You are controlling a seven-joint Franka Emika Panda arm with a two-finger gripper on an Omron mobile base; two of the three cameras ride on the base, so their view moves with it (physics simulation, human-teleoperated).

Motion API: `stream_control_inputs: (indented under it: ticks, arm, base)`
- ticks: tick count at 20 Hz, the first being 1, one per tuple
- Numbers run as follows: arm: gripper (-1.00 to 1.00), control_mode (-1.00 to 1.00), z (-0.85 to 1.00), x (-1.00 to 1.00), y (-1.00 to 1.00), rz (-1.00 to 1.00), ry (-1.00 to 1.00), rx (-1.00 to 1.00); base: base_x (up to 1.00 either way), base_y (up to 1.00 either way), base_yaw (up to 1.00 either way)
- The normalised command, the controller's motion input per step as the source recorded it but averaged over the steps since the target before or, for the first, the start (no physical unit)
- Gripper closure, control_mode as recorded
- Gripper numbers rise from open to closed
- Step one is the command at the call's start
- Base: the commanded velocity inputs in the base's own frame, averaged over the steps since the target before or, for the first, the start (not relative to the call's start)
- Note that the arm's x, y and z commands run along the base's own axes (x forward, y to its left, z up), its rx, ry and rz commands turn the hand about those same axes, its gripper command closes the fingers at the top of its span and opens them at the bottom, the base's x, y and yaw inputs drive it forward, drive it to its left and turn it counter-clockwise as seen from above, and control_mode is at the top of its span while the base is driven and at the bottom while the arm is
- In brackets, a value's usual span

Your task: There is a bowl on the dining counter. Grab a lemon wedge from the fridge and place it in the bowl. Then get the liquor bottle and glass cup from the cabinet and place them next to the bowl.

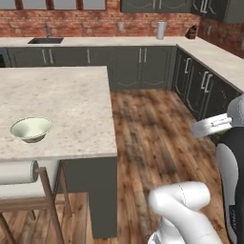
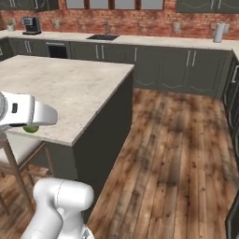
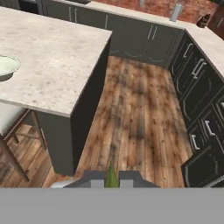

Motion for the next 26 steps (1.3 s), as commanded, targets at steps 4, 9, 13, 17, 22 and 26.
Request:
stream_control_inputs:
  ticks: [4, 9, 13, 17, 22, 26]
  arm:
    - [1.00, 1.00, 0.00, 0.00, 0.00, 0.00, 0.00, 0.00]
    - [1.00, 1.00, 0.00, 0.00, 0.00, 0.00, 0.00, 0.00]
    - [1.00, 1.00, 0.00, 0.00, 0.00, 0.00, 0.00, 0.00]
    - [1.00, 1.00, 0.00, 0.00, 0.00, 0.00, 0.00, 0.00]
    - [1.00, 1.00, 0.00, 0.00, 0.00, 0.00, 0.00, 0.00]
    - [1.00, 1.00, 0.00, 0.00, 0.00, 0.00, 0.00, 0.00]
  base:
    - [0.00, 0.92, 0.00]
    - [0.00, 1.00, 0.00]
    - [0.00, 1.00, 0.00]
    - [0.00, 0.98, 0.00]
    - [0.20, 0.56, 0.00]
    - [0.49, 0.20, -0.02]
